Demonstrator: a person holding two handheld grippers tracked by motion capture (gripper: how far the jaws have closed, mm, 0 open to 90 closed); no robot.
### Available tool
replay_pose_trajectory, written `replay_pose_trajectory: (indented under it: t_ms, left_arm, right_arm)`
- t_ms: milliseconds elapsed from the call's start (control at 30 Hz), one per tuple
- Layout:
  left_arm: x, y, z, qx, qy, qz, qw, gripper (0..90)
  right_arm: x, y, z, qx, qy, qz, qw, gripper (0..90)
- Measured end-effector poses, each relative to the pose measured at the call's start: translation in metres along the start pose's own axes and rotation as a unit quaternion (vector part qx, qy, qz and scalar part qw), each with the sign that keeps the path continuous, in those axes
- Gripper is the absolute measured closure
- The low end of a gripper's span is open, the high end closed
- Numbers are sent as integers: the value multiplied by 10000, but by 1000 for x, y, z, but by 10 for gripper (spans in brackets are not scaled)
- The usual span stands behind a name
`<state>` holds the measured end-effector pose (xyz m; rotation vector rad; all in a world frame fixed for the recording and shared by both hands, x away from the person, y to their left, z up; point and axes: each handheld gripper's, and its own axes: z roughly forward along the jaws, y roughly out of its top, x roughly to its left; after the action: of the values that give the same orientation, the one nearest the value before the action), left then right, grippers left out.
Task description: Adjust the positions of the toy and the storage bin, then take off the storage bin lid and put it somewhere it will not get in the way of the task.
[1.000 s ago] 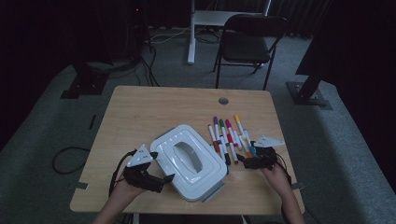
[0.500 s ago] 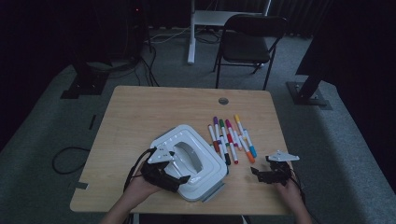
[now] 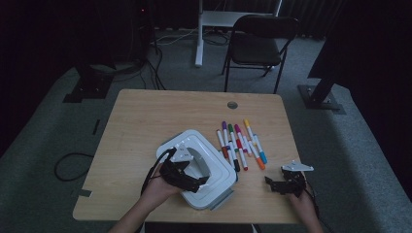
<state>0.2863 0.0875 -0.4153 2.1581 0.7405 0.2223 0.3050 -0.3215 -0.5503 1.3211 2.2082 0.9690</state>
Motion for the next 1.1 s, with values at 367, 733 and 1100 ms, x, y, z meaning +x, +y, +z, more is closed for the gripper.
replay_pose_trajectory:
  t_ms: [367, 733, 1100]
  left_arm:
    - [-2, 7, 12, 121, 173, 1, 9998, 125]
    - [-3, 9, 16, 33, 299, -54, 9995, 217]
    - [-8, 7, 16, -110, 39, -20, 9999, 440]
  right_arm:
    - [3, 1, 2, 16, -146, -39, 9999, 121]
    - [3, 2, 2, 43, -221, 137, 9997, 123]
    - [4, 2, 2, 42, -177, 112, 9998, 122]
